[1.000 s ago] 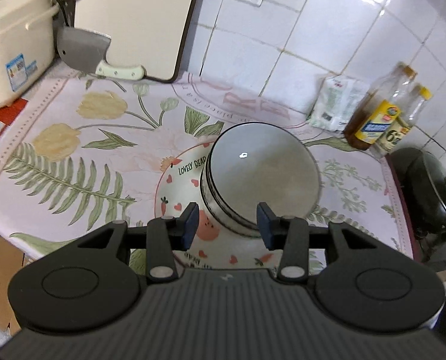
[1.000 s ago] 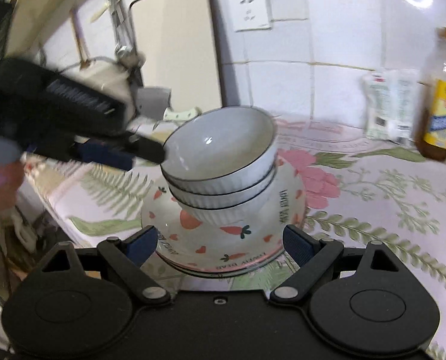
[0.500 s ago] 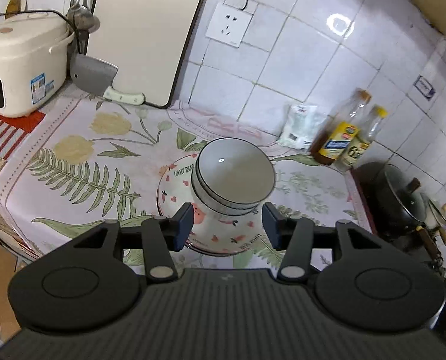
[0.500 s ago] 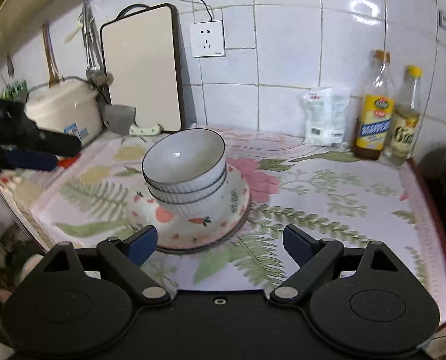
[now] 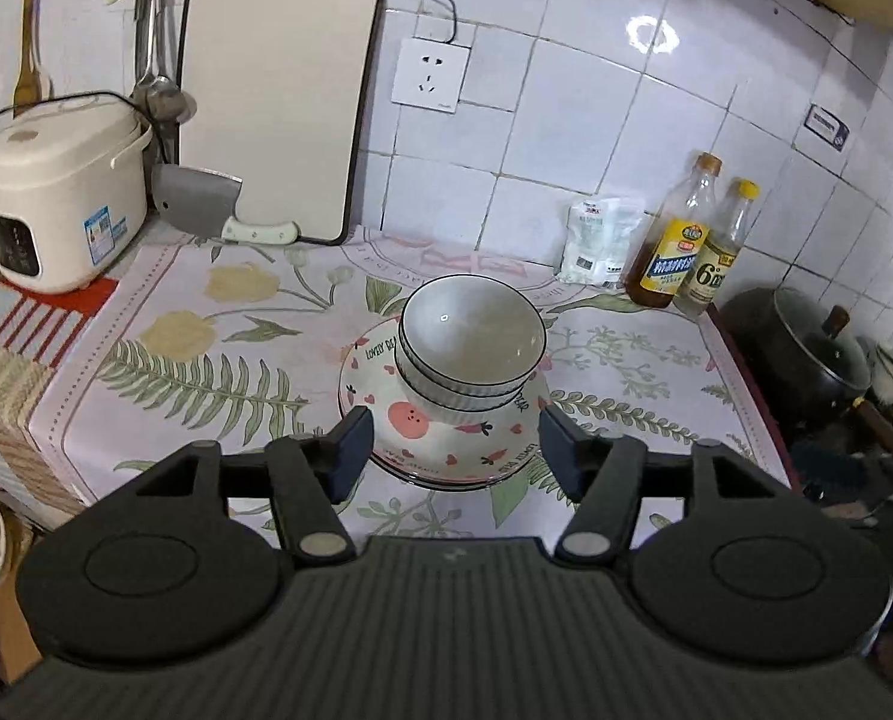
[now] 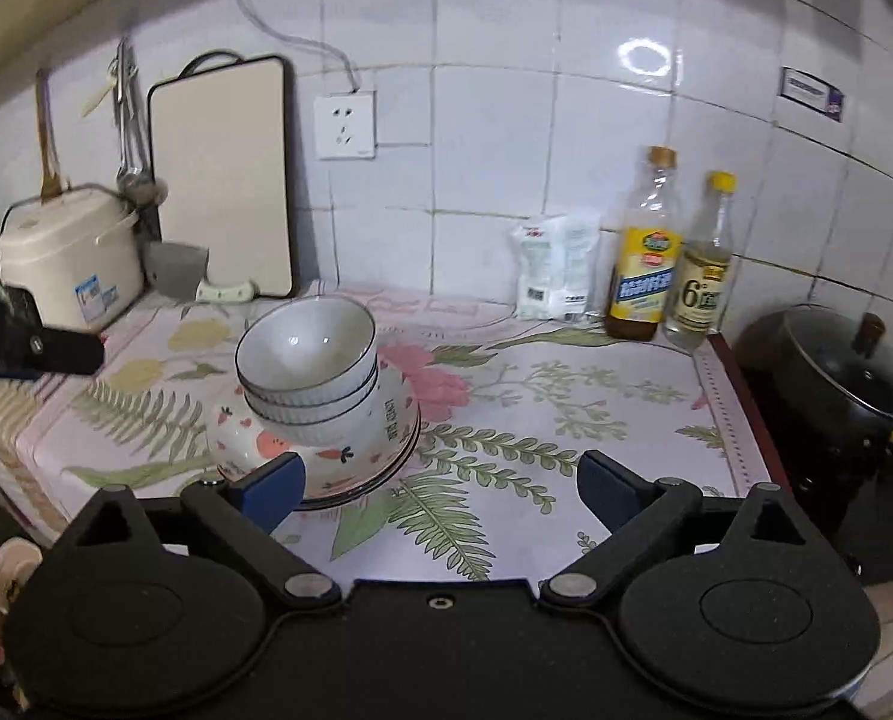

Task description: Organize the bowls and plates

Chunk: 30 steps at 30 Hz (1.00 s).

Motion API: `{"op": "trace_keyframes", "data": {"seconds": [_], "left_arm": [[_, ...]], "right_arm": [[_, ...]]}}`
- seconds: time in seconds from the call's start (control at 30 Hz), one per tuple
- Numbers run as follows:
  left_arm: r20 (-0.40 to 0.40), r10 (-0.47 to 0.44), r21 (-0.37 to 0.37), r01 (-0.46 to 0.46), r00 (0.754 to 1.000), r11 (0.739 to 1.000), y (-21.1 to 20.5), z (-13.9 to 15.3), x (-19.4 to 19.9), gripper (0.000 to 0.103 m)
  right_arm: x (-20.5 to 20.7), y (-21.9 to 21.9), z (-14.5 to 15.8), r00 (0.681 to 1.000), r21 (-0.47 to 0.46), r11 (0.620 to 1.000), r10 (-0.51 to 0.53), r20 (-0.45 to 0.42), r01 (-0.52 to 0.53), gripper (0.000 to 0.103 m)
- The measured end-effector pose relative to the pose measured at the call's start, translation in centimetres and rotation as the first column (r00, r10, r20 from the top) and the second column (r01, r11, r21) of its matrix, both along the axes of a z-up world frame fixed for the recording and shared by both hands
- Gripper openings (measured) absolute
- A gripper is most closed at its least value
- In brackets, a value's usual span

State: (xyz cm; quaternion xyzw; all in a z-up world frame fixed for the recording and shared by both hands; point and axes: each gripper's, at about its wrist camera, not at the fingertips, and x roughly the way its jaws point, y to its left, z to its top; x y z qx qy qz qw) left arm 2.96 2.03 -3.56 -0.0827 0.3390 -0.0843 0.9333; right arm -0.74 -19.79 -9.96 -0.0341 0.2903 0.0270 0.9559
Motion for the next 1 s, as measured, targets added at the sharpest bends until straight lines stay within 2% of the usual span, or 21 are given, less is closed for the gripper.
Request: {"op": "trace_keyframes", "data": {"seconds": [0.17, 0.33, 0.5, 0.67, 0.77, 1.0], "left_arm": [[0.0, -0.019, 0.045, 0.019, 1.0, 0.999, -0.6, -0.1, -0.5, 0.069], [0.008, -0.013, 0.104, 0.012, 1.0, 0.994, -0.9, -0.2, -0.9, 0.07], [0.004, -0.027, 0.122, 0.027, 1.0, 0.992, -1.0, -0.4, -1.0, 0.07], [0.01, -0.035, 0.141, 0.034, 0.999, 0.989, -1.4, -0.5, -1.5, 0.071], [0.01, -0.037, 0.143, 0.035, 0.999, 0.989, -1.6, -0.8, -1.6, 0.081], [0.021, -0.043, 0.163, 0.039, 0.999, 0.986, -2.0, -1.6, -1.9, 0.092]], "right_arm": [[-1.3, -0.2, 1.0, 0.999, -0.015, 0.999, -0.045, 0.016, 0.045, 0.099], [-2.4, -0.6, 1.4, 0.996, -0.018, 0.997, -0.081, 0.021, 0.081, 0.099], [-2.9, -0.6, 1.4, 0.994, -0.037, 0.995, -0.087, 0.064, 0.089, 0.099], [-2.9, -0.6, 1.2, 0.994, -0.026, 0.995, -0.095, 0.058, 0.096, 0.099], [-2.9, -0.4, 0.9, 0.993, -0.03, 0.995, -0.097, 0.061, 0.099, 0.099], [-2.7, -0.3, 0.0, 0.992, -0.027, 0.993, -0.116, 0.054, 0.117, 0.099]]}}
